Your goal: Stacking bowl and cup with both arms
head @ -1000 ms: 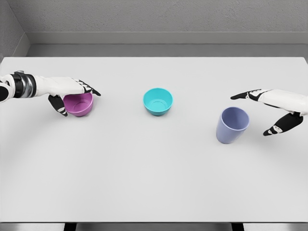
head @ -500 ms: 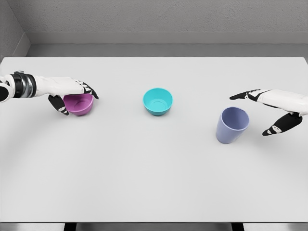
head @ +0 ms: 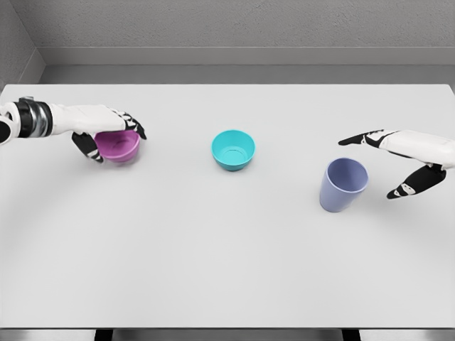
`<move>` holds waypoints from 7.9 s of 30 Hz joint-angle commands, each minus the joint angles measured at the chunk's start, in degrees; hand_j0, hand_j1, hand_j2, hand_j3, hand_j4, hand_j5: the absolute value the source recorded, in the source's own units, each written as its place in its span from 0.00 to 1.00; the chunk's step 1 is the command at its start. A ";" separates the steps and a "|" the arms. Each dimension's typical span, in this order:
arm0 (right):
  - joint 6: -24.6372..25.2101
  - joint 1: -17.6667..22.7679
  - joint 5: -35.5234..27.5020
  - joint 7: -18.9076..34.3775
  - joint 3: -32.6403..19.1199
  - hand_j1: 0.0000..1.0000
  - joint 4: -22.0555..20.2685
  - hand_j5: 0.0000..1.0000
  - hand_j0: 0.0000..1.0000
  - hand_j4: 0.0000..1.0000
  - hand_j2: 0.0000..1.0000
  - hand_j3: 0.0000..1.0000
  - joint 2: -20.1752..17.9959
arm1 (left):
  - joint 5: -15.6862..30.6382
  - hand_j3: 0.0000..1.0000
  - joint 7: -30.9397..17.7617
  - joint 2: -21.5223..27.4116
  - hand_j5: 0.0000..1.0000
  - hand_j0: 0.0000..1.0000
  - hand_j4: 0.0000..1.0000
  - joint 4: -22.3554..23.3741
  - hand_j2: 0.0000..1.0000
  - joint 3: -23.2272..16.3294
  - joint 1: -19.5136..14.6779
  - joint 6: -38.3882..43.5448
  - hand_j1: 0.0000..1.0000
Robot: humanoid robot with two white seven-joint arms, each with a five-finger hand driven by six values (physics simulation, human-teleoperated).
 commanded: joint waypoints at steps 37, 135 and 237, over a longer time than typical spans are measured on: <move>1.03 -2.37 0.45 0.19 4.56 1.00 2.62 1.00 1.00 1.00 1.00 1.00 5.16 | -2.85 0.76 0.03 -9.02 0.76 0.76 0.76 -4.51 0.76 0.19 -5.10 0.15 0.76; 0.15 -11.60 2.29 0.19 10.80 0.59 6.49 0.59 0.59 0.59 0.59 0.59 8.59 | -9.79 0.99 0.03 -23.96 0.99 0.99 0.99 -0.74 0.99 -2.45 -5.19 0.06 0.99; 0.06 -28.48 5.10 -0.07 18.27 0.59 13.34 0.59 0.59 0.59 0.59 0.59 31.09 | 1.11 1.00 10.06 -9.10 1.00 1.00 1.00 -8.91 1.00 53.28 37.00 -4.44 1.00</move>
